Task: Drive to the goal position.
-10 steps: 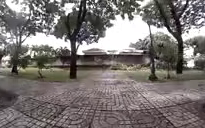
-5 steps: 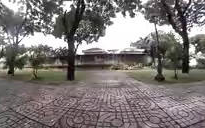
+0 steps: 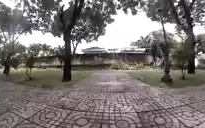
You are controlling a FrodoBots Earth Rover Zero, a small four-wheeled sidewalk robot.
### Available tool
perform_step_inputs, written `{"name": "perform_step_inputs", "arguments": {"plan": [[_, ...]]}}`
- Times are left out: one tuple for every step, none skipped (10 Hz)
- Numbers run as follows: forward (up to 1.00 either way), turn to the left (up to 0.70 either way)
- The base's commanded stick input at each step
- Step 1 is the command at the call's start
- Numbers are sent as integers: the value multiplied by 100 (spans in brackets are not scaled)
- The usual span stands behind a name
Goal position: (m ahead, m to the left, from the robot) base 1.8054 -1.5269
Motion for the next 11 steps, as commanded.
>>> {"name": "perform_step_inputs", "arguments": {"plan": [[0,0],[0,-17],[0,-45],[0,-45],[0,-45],[0,-45],[0,-45],[0,-45],[0,-45],[0,-45],[0,-45]]}}
